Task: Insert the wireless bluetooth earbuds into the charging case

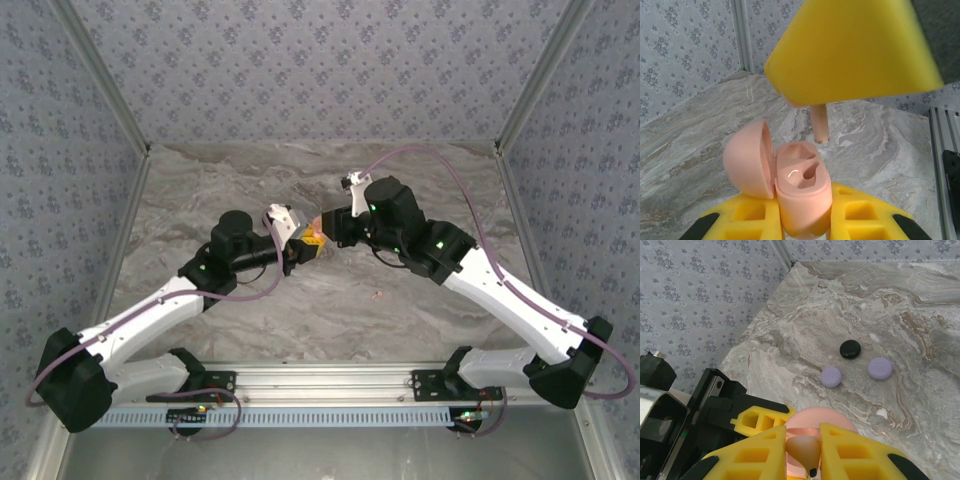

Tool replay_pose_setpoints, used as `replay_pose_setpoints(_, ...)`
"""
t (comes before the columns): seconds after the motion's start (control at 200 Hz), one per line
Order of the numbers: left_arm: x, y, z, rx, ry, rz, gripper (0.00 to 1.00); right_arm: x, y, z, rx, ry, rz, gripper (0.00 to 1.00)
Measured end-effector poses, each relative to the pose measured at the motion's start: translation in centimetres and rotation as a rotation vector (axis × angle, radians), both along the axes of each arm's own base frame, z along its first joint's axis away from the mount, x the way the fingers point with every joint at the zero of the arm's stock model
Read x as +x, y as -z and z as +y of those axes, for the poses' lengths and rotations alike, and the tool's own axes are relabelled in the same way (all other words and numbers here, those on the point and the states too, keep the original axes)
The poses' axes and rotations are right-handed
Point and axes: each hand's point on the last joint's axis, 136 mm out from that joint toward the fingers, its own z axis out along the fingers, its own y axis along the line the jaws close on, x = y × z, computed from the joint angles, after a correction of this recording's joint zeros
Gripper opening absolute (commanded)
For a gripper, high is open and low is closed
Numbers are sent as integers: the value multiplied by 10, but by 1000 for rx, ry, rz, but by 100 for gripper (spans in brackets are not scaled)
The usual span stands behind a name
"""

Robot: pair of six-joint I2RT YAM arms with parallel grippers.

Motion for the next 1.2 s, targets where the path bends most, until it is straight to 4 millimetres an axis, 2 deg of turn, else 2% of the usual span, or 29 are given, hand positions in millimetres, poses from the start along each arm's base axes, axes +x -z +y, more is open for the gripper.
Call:
replay_pose_setpoints(0.41,0,-1,0,-1,0,-1,0,1,11,11,-20,-17,15,23)
replay_pose_setpoints(1.204,-1,1,0,5,2,6,0,-2,20,7,-71,-12,18,24)
